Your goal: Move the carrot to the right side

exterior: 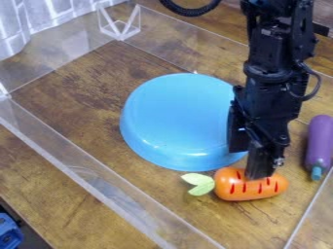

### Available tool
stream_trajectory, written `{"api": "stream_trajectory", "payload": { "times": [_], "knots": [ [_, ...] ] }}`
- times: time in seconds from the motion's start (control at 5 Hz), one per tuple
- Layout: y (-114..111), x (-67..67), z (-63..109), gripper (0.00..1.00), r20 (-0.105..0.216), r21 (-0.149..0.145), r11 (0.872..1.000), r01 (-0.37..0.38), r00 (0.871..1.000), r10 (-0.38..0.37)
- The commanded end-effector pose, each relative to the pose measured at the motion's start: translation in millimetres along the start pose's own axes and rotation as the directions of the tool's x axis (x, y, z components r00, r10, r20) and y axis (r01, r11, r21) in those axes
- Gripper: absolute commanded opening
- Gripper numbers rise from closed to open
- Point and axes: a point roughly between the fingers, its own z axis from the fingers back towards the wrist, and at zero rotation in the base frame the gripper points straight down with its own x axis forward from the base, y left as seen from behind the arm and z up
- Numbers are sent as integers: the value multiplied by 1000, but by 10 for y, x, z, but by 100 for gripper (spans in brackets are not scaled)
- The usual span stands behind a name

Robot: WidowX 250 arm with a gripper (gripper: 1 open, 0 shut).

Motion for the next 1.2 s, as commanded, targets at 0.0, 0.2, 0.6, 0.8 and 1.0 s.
{"api": "stream_trajectory", "payload": {
  "times": [0.0, 0.2, 0.6, 0.8, 1.0],
  "knots": [
    [-9, 109, 364, 100, 112, 56, 998, 19, 993, -25],
    [-8, 121, 384, 100, 121, 63, 998, 20, 992, -27],
    [-8, 146, 409, 100, 137, 65, 998, 16, 990, -25],
    [-7, 159, 420, 100, 146, 65, 998, 14, 989, -24],
    [-8, 172, 433, 100, 154, 66, 998, 12, 988, -22]
  ]
}}
